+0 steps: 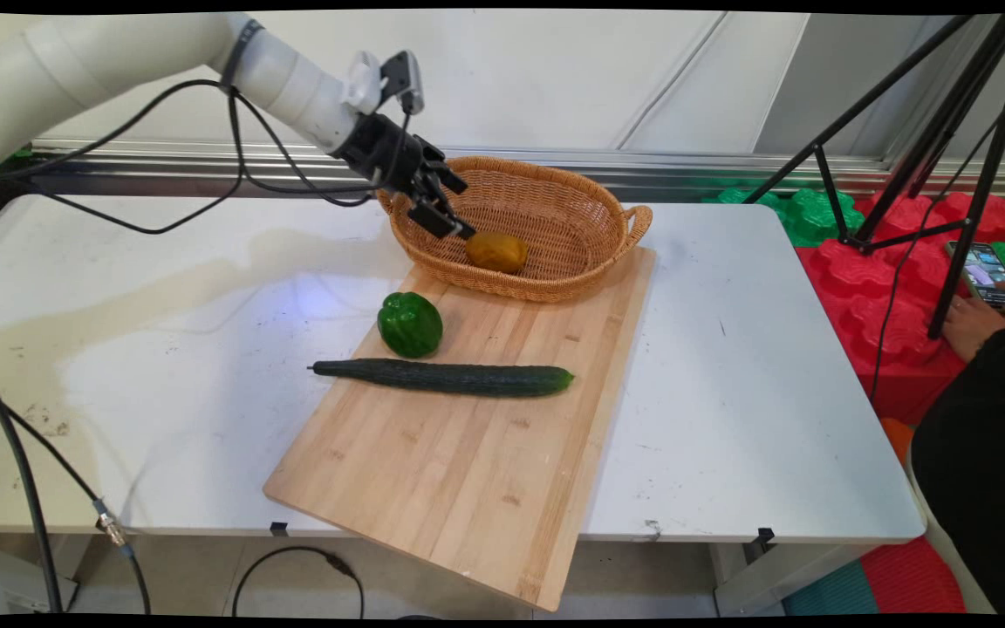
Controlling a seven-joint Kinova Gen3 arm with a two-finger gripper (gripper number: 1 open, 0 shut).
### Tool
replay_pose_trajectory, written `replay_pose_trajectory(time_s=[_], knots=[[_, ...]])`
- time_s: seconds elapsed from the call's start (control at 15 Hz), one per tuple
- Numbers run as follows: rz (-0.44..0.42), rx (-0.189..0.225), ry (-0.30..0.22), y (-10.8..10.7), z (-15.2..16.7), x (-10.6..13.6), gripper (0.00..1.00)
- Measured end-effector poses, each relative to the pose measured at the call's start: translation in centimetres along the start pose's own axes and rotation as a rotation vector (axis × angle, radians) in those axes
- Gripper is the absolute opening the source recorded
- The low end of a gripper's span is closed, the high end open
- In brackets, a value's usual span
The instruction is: Pick up the potato from the vegetable basket
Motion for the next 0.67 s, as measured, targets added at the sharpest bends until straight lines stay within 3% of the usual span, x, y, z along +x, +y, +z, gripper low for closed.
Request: replay_pose_trajectory(time_s=[0.67], knots=[[0.042, -0.056, -0.069, -1.9, 5.2, 0.7, 1.00]])
